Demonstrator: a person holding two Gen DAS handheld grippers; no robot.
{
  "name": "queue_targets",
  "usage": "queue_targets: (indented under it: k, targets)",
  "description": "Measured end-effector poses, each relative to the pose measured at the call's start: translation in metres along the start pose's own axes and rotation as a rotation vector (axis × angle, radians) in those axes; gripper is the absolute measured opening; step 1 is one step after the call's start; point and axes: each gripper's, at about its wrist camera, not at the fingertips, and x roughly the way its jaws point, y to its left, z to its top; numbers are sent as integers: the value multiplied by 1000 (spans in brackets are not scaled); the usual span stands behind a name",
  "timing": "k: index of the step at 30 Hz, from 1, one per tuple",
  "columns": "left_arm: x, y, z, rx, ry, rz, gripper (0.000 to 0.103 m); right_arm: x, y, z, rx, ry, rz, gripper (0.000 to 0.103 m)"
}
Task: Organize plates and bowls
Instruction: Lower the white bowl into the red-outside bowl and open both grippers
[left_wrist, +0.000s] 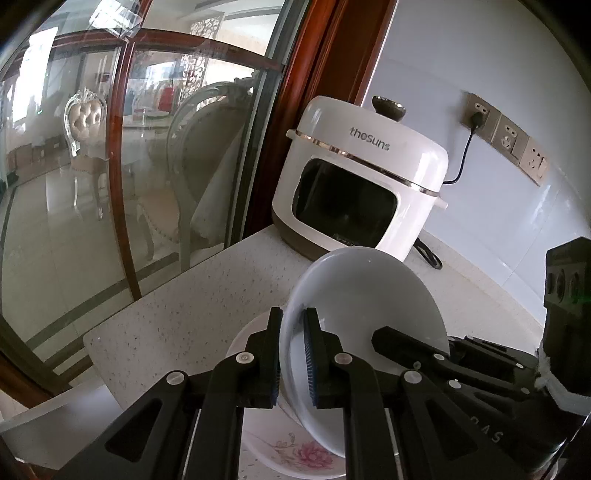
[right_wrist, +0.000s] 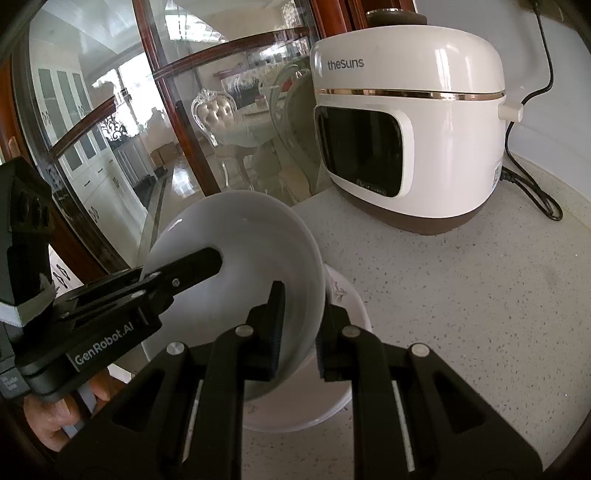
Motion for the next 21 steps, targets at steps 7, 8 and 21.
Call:
queue_targets:
  k: [7,8,21]
  targets:
    - [0,2,0,3,-6,5,12,4,5,1,-16,5,-14,19]
    - [0,2,0,4,-6,8,12,5,6,1,-18,6,-15,20]
    - [0,2,-1,13,-20,22,43,3,4,2,-7,-11,-6,24]
